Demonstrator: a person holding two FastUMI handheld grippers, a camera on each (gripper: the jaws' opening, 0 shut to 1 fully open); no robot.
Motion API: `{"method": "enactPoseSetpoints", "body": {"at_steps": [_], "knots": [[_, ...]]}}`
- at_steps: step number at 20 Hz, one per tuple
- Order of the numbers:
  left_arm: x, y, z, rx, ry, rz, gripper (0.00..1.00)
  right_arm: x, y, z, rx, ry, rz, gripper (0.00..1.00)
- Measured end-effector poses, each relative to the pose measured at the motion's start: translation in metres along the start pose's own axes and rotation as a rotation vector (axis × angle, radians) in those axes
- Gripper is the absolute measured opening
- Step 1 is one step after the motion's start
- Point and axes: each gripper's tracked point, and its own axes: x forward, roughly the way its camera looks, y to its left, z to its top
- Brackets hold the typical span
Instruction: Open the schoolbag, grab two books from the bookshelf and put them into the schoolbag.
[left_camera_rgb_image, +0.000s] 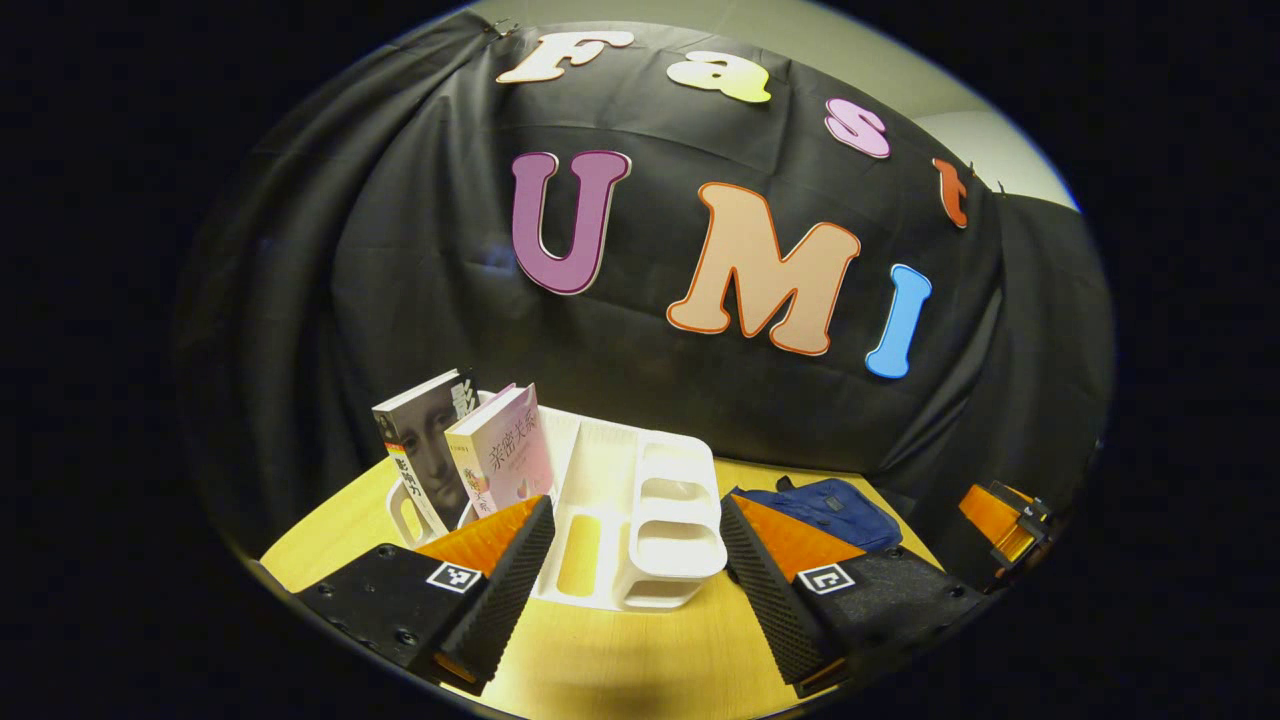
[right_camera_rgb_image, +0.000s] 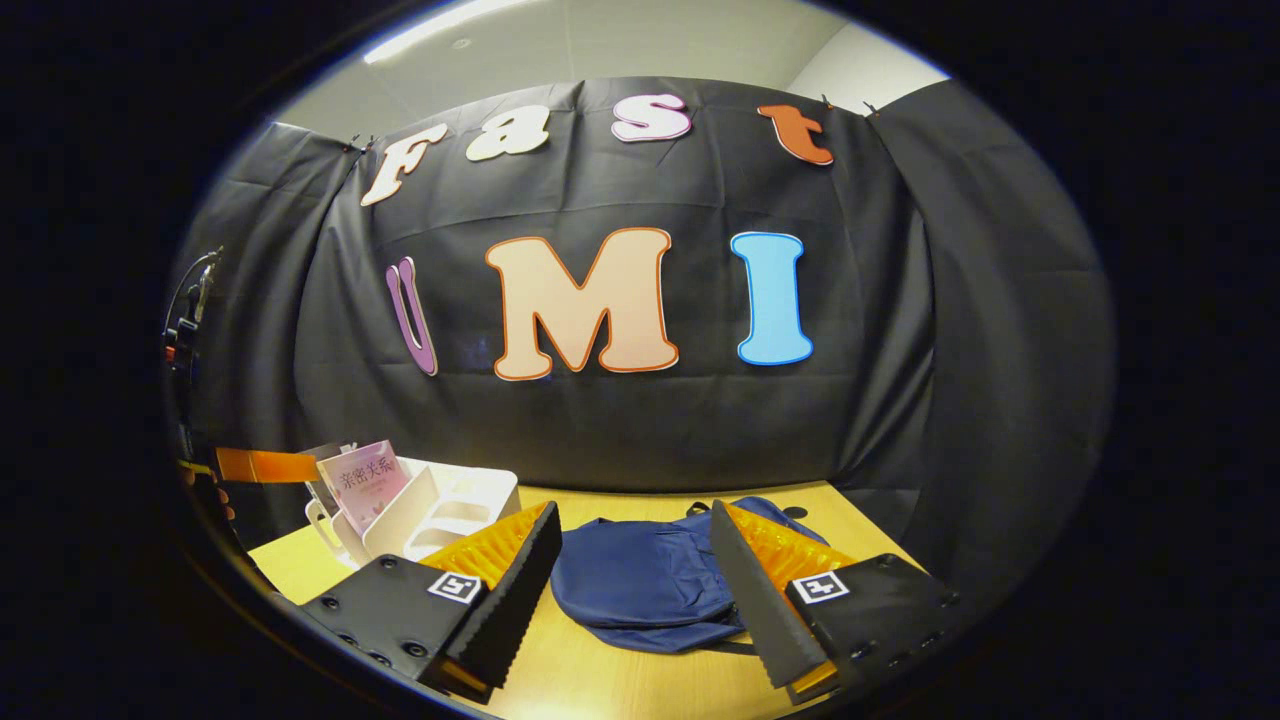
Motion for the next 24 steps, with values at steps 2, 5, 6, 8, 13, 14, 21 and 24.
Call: {"method": "enactPoseSetpoints", "body": {"at_steps": [2, 5, 6, 8, 13, 14, 21, 24], "knots": [[-0.002, 0.000, 0.001, 0.008, -0.008, 0.018, 0.98, 0.002, -0.004, -0.003, -0.013, 0.002, -0.005, 0.95], [-0.006, 0.004, 0.002, 0.021, -0.012, 0.043, 0.98, 0.006, -0.013, -0.012, -0.062, 0.011, -0.022, 0.94], [-0.008, 0.007, 0.001, 0.026, -0.011, 0.053, 0.98, 0.008, -0.014, -0.015, -0.094, 0.015, -0.028, 0.95], [-0.011, 0.014, 0.000, 0.034, -0.005, 0.072, 0.98, 0.011, -0.018, -0.025, -0.177, 0.025, -0.040, 0.97], [-0.020, 0.033, 0.001, 0.044, -0.001, 0.137, 0.98, 0.023, -0.013, -0.055, -0.359, 0.052, -0.015, 0.99], [-0.022, 0.037, 0.001, 0.040, -0.004, 0.151, 0.98, 0.025, -0.012, -0.063, -0.384, 0.055, -0.007, 0.99], [-0.029, 0.049, -0.003, -0.017, 0.016, 0.195, 0.98, 0.046, -0.024, -0.117, -0.506, 0.131, -0.056, 0.98], [-0.032, 0.051, -0.005, 0.004, 0.021, 0.199, 0.98, 0.054, -0.029, -0.139, -0.652, 0.160, -0.060, 0.93]]}}
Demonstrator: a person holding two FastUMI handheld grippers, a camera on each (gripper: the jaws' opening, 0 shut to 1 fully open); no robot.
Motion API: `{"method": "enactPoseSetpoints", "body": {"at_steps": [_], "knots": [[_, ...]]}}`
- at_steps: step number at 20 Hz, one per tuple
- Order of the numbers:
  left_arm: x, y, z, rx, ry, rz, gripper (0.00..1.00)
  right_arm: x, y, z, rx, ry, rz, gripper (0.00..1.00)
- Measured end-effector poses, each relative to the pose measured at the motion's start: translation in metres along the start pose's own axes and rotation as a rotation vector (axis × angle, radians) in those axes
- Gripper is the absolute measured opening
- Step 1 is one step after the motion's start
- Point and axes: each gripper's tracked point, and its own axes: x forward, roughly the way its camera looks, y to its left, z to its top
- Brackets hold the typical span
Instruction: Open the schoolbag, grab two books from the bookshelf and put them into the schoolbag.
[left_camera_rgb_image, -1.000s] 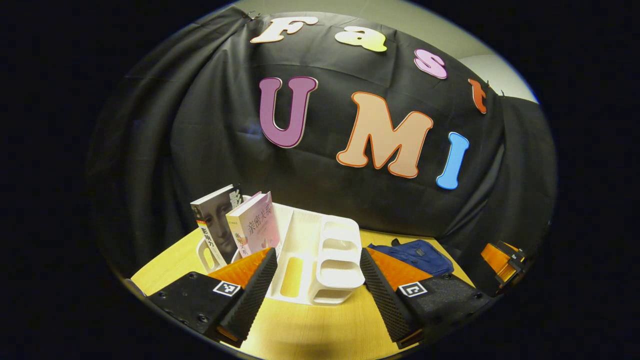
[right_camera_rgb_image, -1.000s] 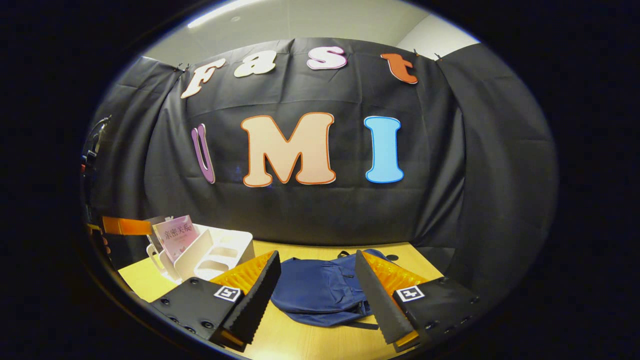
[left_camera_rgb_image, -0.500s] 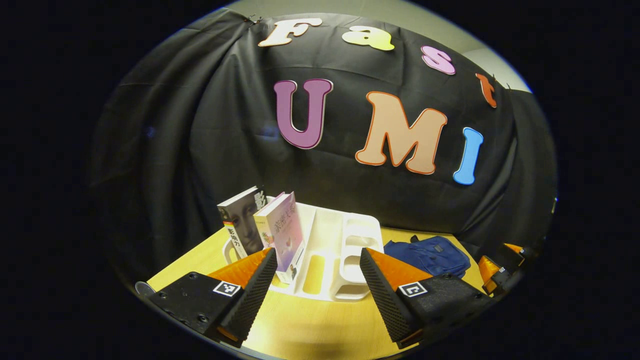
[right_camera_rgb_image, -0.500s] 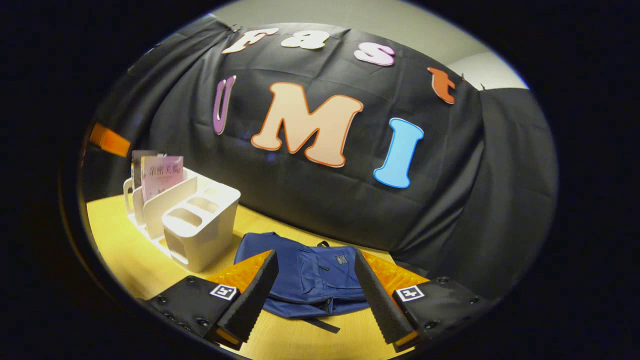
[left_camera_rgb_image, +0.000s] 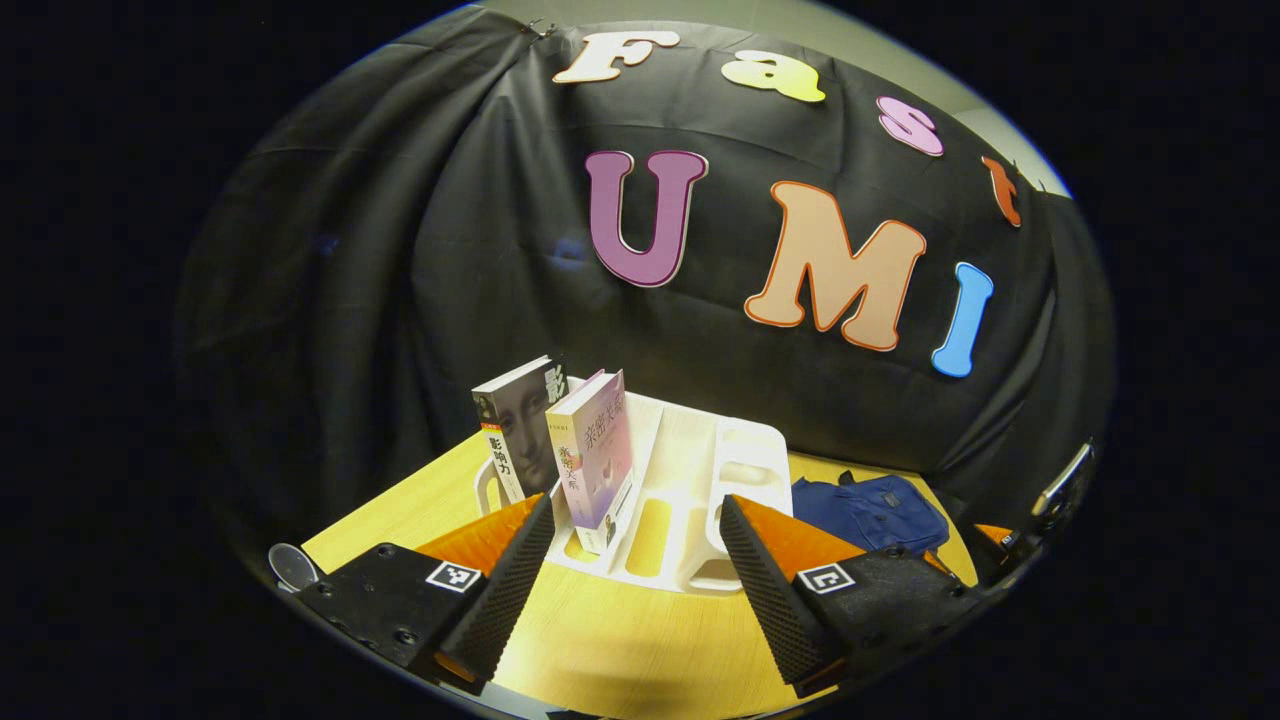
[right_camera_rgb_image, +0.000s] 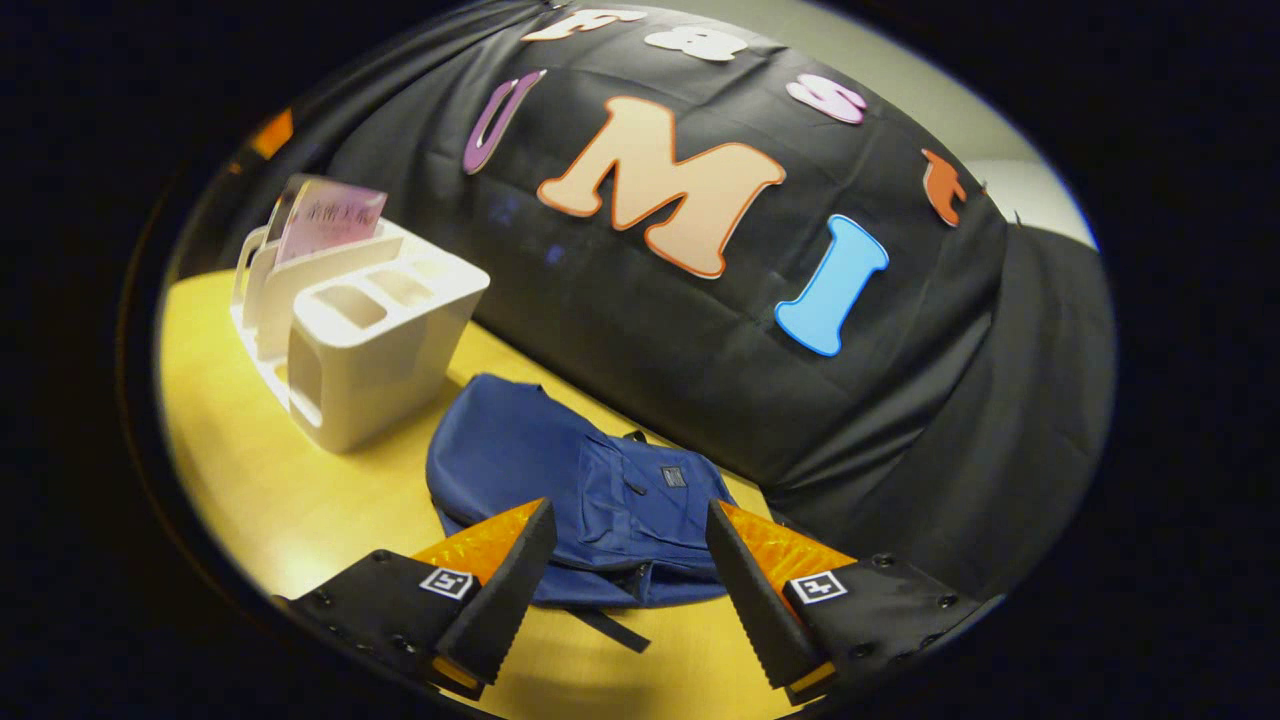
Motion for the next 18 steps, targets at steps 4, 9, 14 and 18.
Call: {"method": "enactPoseSetpoints", "body": {"at_steps": [4, 9, 14, 18], "knots": [[-0.005, 0.005, -0.005, 0.018, 0.009, 0.019, 0.98, 0.015, 0.021, -0.019, -0.173, 0.019, 0.033, 0.98], [-0.006, 0.016, -0.011, 0.018, 0.031, 0.054, 0.98, 0.033, 0.051, -0.036, -0.346, 0.023, 0.075, 0.93], [-0.006, 0.025, -0.016, 0.010, 0.050, 0.091, 0.98, 0.054, 0.069, -0.056, -0.535, 0.027, 0.116, 0.97], [-0.004, 0.029, -0.021, 0.001, 0.070, 0.114, 0.98, 0.063, 0.074, -0.060, -0.566, 0.045, 0.136, 0.90]]}}
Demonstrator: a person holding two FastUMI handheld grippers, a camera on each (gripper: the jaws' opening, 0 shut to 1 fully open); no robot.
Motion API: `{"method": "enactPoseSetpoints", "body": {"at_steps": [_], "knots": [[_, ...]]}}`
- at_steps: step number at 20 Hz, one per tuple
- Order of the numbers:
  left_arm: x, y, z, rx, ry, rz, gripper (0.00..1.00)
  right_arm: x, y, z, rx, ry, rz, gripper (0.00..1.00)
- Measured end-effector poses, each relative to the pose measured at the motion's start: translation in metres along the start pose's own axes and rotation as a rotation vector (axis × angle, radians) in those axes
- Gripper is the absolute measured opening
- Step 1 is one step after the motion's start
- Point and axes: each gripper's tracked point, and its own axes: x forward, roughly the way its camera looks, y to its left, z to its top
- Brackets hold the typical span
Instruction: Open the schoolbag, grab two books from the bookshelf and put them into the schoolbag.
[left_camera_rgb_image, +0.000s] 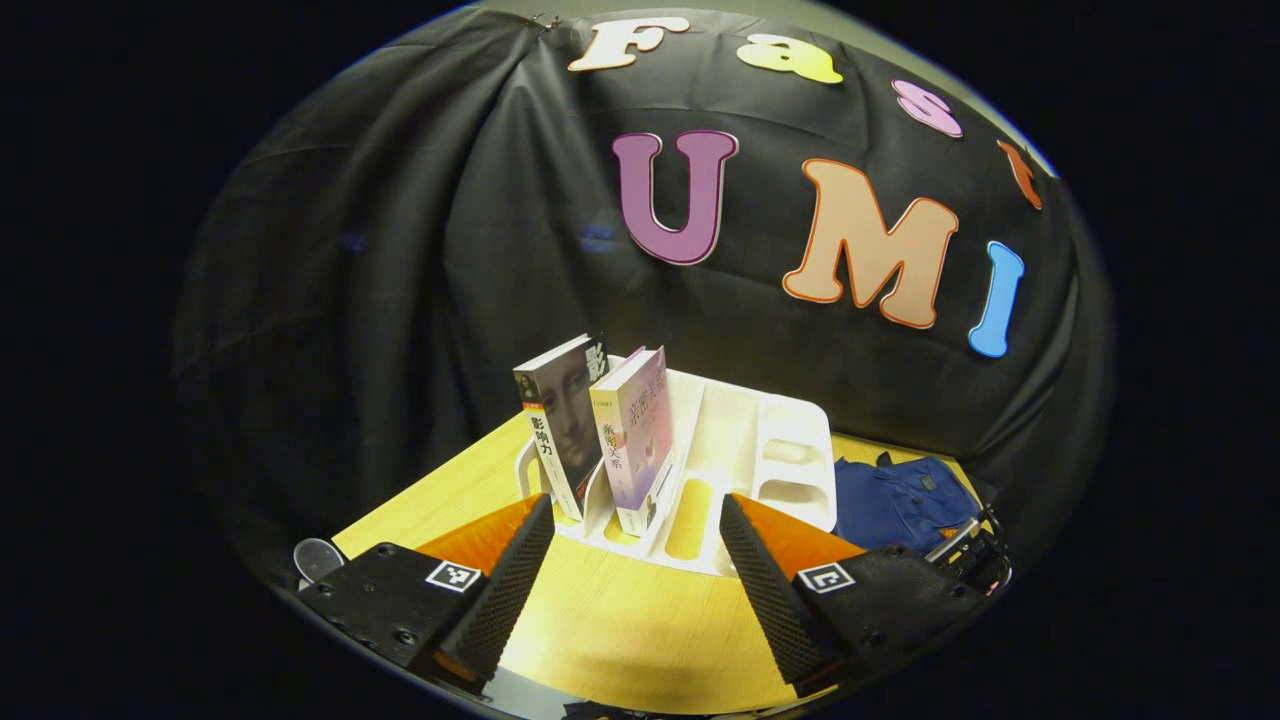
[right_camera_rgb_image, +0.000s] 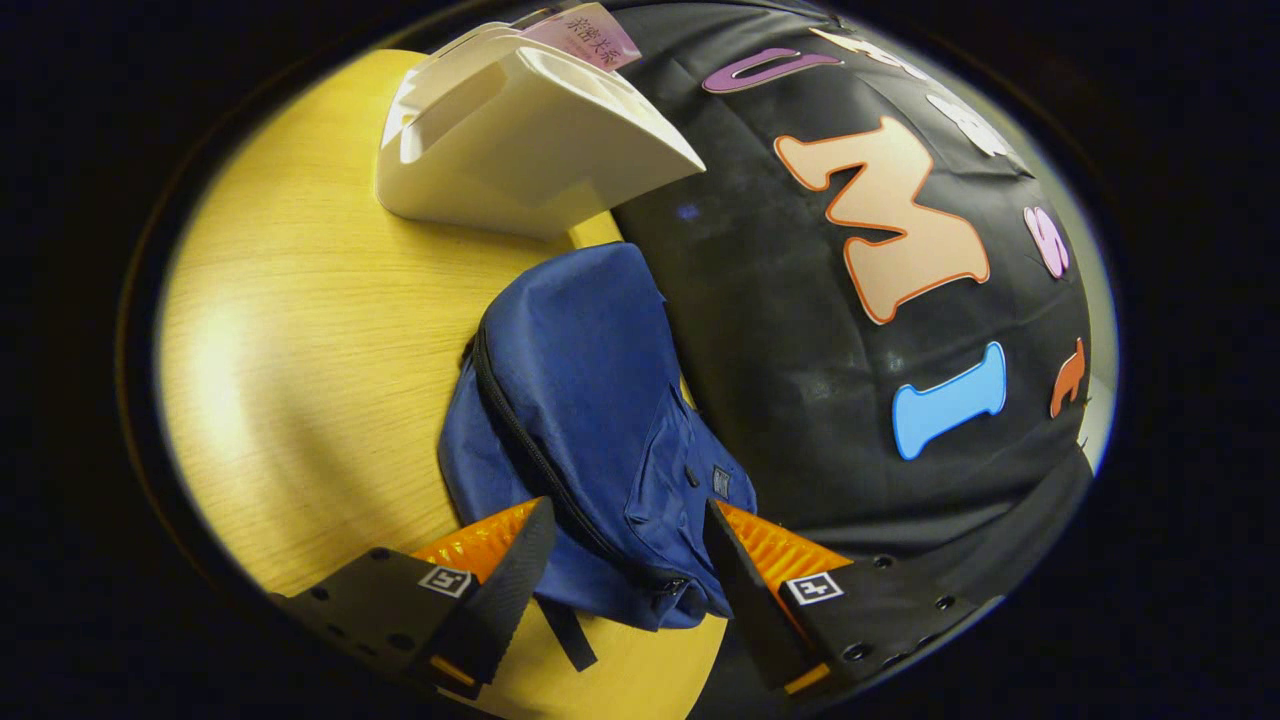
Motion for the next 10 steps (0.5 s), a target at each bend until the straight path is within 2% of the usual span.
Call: {"method": "enactPoseSetpoints", "body": {"at_steps": [5, 6, 9, 10], "knots": [[0.005, -0.001, -0.003, 0.006, 0.016, 0.002, 0.98, 0.021, 0.002, 0.001, -0.022, 0.039, -0.009, 0.88], [0.006, -0.003, -0.003, 0.008, 0.019, 0.000, 0.98, 0.024, 0.002, -0.001, -0.014, 0.054, -0.016, 0.84], [0.010, -0.008, -0.007, -0.002, 0.036, -0.011, 0.98, 0.037, -0.002, 0.002, 0.015, 0.074, -0.051, 0.82], [0.012, -0.012, -0.008, -0.008, 0.043, -0.018, 0.99, 0.042, -0.002, 0.002, 0.027, 0.080, -0.061, 0.79]]}}
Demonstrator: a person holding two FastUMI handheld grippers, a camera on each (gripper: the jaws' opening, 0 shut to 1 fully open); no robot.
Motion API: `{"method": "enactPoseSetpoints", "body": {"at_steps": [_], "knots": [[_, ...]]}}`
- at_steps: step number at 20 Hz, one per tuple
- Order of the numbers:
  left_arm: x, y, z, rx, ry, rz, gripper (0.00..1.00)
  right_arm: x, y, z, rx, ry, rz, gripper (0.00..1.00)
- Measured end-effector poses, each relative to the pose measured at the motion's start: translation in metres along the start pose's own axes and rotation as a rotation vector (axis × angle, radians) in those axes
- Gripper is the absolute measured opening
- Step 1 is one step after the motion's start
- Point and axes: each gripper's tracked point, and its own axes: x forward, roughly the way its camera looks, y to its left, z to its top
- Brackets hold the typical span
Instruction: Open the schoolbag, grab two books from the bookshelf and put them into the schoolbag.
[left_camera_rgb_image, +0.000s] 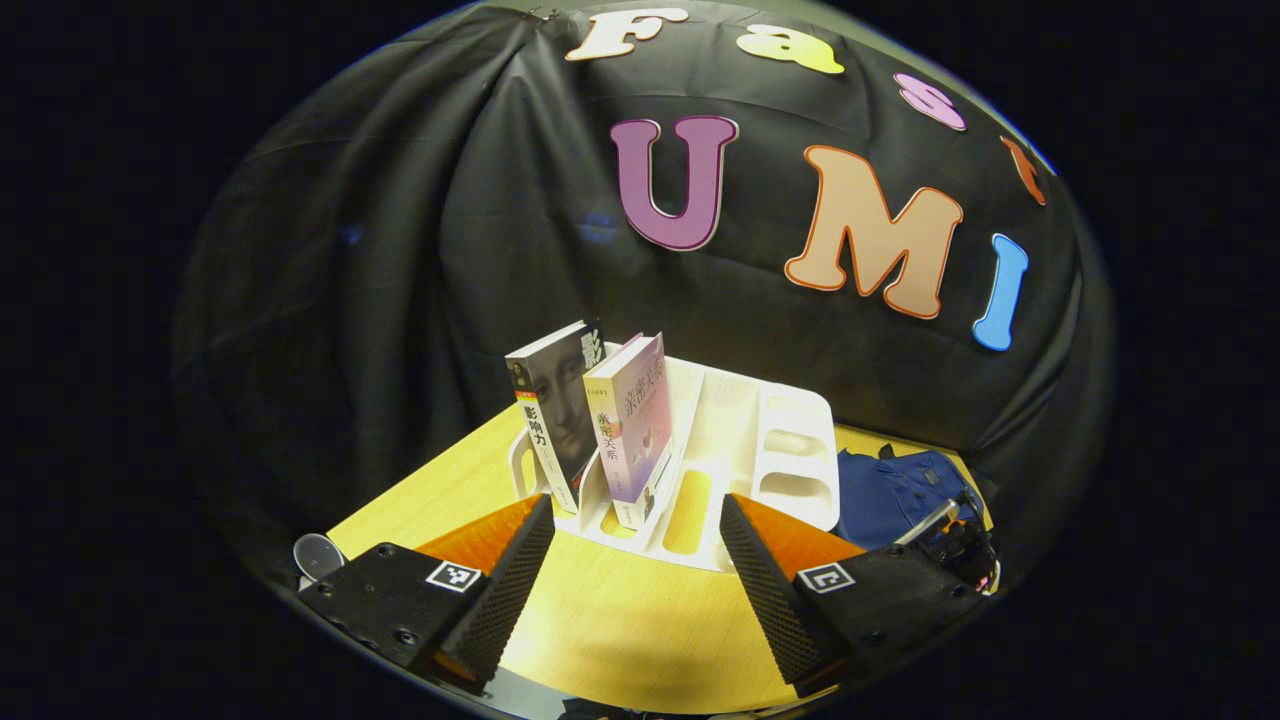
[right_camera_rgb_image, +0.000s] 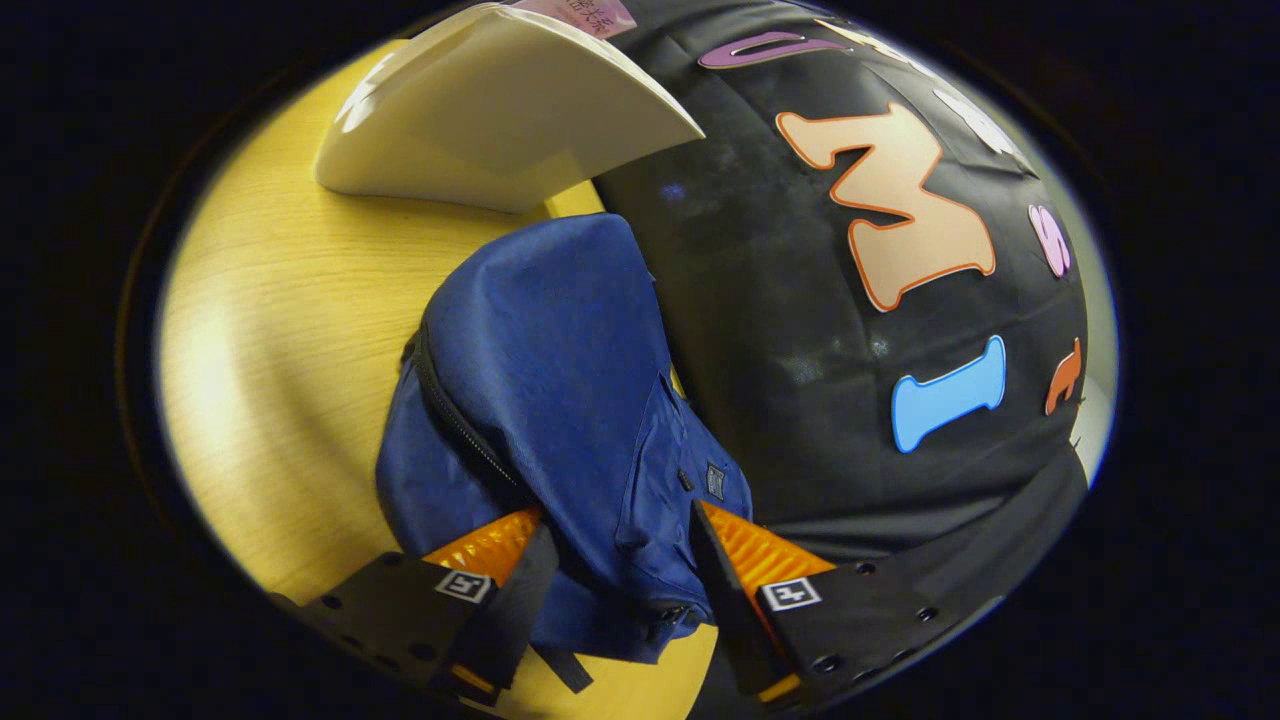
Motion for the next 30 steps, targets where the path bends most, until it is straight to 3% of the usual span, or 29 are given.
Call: {"method": "enactPoseSetpoints", "body": {"at_steps": [3, 6, 11, 12, 13, 15, 19, 30], "knots": [[0.003, -0.006, -0.003, -0.007, 0.014, -0.015, 0.99, 0.007, -0.006, 0.012, 0.026, -0.007, -0.033, 0.69], [0.008, -0.009, -0.003, 0.003, 0.028, -0.027, 0.98, 0.013, -0.010, 0.025, 0.053, -0.033, -0.058, 0.37], [0.015, -0.014, 0.003, 0.025, 0.034, -0.043, 0.99, 0.031, -0.002, 0.027, 0.086, 0.011, -0.048, 0.34], [0.018, -0.015, 0.006, 0.025, 0.032, -0.049, 0.98, 0.034, -0.006, 0.029, 0.089, 0.009, -0.060, 0.10], [0.020, -0.015, 0.009, 0.020, 0.027, -0.051, 0.99, 0.038, -0.011, 0.031, 0.095, 0.008, -0.071, 0.22], [0.027, -0.014, 0.019, 0.001, 0.012, -0.057, 0.99, 0.044, -0.019, 0.035, 0.117, 0.000, -0.096, 0.11], [0.047, -0.001, 0.043, 0.026, 0.003, -0.053, 0.99, 0.039, -0.038, 0.039, 0.204, 0.009, -0.099, 0.04], [0.124, 0.021, 0.096, 0.087, 0.077, -0.101, 0.98, 0.027, -0.100, 0.039, 0.322, 0.010, -0.163, 0.06]]}}
